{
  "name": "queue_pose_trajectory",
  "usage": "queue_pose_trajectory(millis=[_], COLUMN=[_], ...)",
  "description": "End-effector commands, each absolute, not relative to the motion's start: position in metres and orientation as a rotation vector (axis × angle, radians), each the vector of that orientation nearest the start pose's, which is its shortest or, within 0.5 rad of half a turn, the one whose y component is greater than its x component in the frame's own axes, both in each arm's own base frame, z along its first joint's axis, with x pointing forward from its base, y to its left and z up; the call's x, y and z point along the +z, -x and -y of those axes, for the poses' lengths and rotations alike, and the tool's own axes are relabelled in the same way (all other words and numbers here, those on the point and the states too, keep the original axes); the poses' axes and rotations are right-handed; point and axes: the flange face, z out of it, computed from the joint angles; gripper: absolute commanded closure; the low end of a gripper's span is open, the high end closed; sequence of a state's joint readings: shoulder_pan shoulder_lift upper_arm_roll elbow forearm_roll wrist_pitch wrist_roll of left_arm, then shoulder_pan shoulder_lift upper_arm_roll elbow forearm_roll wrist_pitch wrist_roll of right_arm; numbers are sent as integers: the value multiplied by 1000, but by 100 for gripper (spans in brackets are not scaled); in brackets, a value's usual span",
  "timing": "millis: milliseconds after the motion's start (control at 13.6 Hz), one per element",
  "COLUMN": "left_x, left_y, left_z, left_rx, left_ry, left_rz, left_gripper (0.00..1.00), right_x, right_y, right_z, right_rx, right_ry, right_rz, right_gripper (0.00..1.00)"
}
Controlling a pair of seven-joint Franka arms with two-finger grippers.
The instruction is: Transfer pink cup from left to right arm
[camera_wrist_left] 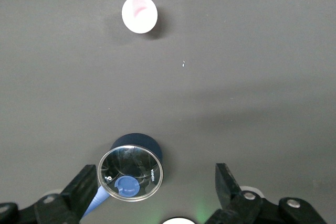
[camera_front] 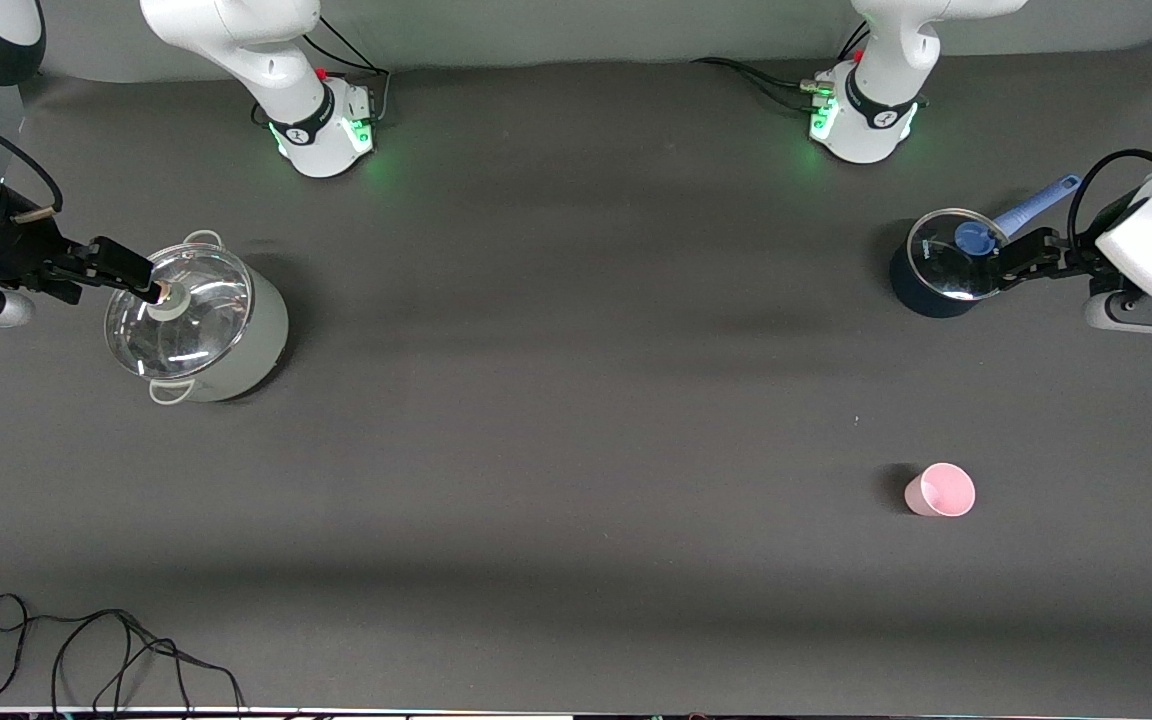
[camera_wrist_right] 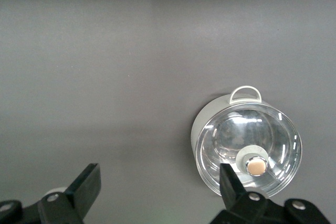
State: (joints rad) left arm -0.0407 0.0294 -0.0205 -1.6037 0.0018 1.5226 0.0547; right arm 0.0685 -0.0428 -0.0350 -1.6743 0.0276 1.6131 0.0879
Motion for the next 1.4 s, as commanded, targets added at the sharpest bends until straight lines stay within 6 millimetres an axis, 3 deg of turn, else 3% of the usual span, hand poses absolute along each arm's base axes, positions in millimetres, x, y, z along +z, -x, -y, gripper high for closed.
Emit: queue_pose_trajectory(millis=[0,1101,1322], left_x=[593,596,598], left_y=[-547,-548,-551], left_z=[34,34,28], left_rx=[161,140,113], left_ry=[3129,3140,3137], left_rz=[-185,-188,-291], left_gripper=[0,0,0], right_x=[606,605,606], right_y=[-547,-547,-547], right_z=[-24,-25,-25], right_rx=[32,37,37], right_ry=[3135,3134,3134], right_rz=[-116,-113,-113], right_gripper=[0,0,0])
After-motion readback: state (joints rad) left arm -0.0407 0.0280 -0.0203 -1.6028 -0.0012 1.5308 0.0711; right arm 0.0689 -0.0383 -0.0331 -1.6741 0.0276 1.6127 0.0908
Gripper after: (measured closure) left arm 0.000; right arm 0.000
